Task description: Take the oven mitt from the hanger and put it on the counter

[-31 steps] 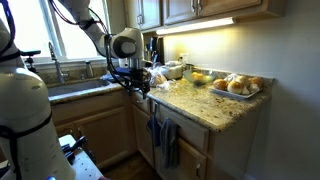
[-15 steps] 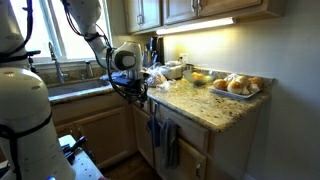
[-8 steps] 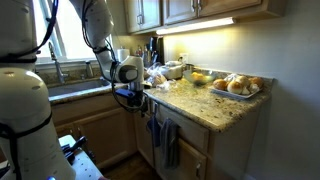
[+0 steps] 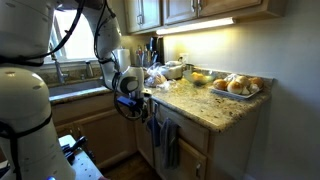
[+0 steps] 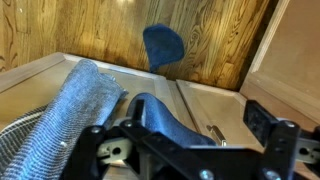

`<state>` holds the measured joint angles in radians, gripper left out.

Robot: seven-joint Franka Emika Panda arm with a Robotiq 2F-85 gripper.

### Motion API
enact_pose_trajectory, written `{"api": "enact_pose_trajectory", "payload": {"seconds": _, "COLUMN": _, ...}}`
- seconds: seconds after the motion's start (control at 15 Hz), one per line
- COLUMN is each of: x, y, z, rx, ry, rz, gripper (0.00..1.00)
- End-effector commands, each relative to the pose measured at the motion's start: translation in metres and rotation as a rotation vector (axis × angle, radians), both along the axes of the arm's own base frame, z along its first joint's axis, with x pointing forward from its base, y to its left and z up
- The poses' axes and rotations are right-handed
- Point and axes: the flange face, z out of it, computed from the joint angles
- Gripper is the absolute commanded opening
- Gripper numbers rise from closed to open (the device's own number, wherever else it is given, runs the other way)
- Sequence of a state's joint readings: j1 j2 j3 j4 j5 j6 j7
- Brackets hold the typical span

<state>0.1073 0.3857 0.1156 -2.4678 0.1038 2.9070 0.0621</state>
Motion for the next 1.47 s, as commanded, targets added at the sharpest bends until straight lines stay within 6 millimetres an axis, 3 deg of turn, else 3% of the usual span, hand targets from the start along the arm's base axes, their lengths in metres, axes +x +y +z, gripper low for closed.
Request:
{"api": "enact_pose_trajectory", "payload": {"seconds": 0.0, "x": 0.005, "y": 0.009, "z": -0.014, "rx": 0.031, "ry": -0.044, "rz": -0.054, "gripper": 1.00}}
{"api": "enact_pose_trajectory", "payload": {"seconds": 0.6, "x": 0.008, "y": 0.015, "z": -0.021, "rx": 0.029, "ry": -0.027, "rz": -0.017, "gripper": 1.00}}
{"api": "enact_pose_trajectory", "payload": {"seconds": 0.87, "x": 0.009, "y": 0.019, "z": -0.046, "rx": 0.038, "ry": -0.019, "rz": -0.032, "gripper": 1.00}}
{"api": "enact_pose_trajectory", "payload": {"seconds": 1.4, "x": 0.002, "y": 0.013, "z": -0.074, "rx": -0.049, "ry": -0.139, "rz": -0.019, "gripper": 1.00}}
